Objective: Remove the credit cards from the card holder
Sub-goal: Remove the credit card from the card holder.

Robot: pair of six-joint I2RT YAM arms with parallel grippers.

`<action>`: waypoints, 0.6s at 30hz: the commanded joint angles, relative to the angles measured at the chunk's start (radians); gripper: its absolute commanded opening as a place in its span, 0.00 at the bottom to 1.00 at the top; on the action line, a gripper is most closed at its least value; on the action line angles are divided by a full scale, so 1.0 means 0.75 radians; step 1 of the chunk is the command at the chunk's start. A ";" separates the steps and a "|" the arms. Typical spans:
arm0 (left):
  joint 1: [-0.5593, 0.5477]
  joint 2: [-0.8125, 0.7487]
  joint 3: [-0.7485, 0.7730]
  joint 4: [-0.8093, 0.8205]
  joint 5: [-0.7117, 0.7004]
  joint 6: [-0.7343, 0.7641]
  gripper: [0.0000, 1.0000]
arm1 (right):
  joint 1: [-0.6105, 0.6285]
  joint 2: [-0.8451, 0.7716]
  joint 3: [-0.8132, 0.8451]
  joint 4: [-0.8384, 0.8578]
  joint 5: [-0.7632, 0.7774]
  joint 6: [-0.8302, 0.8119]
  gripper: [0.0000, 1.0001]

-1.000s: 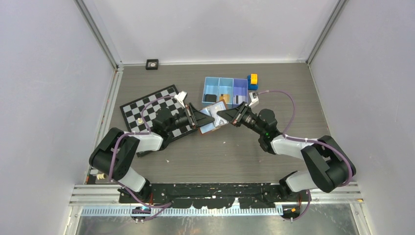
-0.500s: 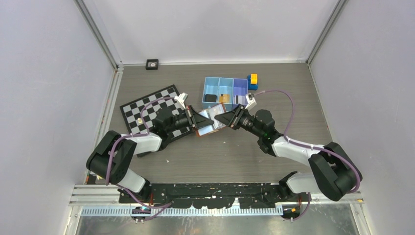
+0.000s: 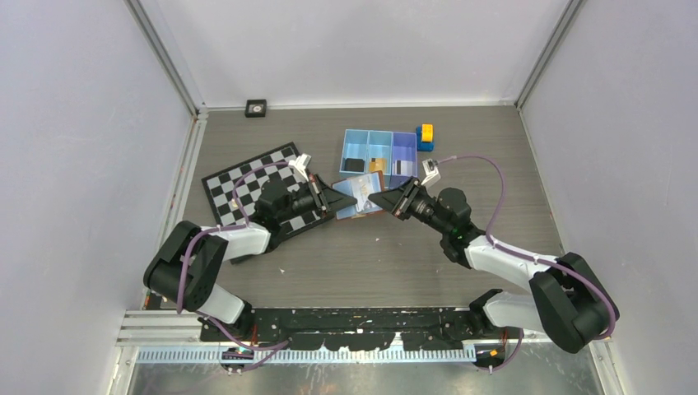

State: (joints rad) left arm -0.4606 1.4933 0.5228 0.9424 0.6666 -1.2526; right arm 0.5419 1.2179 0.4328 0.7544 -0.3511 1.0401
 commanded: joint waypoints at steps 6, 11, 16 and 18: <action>0.028 -0.032 -0.009 -0.034 -0.062 0.021 0.00 | -0.031 -0.022 -0.015 0.146 -0.039 0.073 0.08; 0.031 -0.033 -0.004 -0.040 -0.057 0.020 0.00 | -0.045 -0.042 -0.023 0.138 -0.035 0.076 0.03; 0.031 -0.005 -0.006 0.092 -0.004 -0.029 0.19 | -0.045 -0.015 -0.017 0.161 -0.059 0.084 0.00; 0.029 0.007 -0.016 0.131 -0.004 -0.046 0.31 | -0.045 0.002 -0.013 0.185 -0.079 0.092 0.01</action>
State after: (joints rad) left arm -0.4480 1.4921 0.5220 0.9371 0.6594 -1.2644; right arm 0.5129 1.2179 0.4107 0.7792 -0.3706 1.0866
